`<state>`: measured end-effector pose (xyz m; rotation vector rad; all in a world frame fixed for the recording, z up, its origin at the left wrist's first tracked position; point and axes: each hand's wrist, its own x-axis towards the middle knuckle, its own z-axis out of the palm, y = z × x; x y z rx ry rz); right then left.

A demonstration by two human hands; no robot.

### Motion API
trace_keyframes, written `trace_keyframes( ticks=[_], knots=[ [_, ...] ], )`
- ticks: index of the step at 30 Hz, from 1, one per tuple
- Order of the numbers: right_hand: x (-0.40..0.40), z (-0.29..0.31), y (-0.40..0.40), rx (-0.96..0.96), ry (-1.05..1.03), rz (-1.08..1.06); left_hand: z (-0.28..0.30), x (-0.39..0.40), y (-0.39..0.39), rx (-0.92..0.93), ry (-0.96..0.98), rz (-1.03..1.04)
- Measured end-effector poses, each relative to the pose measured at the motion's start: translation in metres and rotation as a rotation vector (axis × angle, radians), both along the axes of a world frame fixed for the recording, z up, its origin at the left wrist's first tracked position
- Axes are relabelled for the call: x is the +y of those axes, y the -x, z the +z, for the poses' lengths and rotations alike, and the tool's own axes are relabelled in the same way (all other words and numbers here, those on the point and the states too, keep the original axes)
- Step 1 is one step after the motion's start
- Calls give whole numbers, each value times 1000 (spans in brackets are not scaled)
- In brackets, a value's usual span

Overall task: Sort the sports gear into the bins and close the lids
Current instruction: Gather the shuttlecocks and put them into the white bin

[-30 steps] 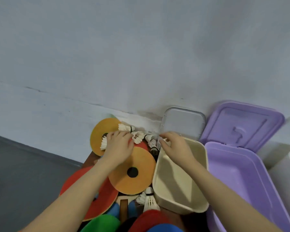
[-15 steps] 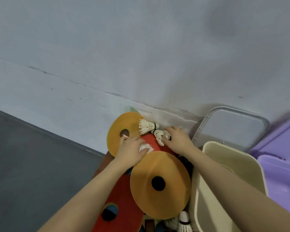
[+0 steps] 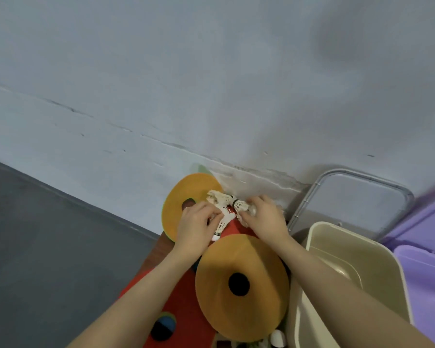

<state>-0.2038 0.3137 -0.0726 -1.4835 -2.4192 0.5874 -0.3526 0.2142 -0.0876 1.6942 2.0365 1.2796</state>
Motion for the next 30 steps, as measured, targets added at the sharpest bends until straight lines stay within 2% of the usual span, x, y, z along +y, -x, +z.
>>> trace_keyframes(
  ticks=[3,8,15,23,30],
  knots=[
    [-7,19,-8,97,-70,-9,16,0,-5,-41,-93,29],
    [-22,52,-36,262,-158,-34,54,-5,-27,23,-172,65],
    [-57,91,-121,425,-341,-7,102,-13,-77,145,-364,-53],
    [-97,121,-248,474,-503,-60,144,-24,-194,266,-544,-112],
    [-131,132,-403,448,-598,-132,161,-30,-347,197,-593,-238]
  ],
)
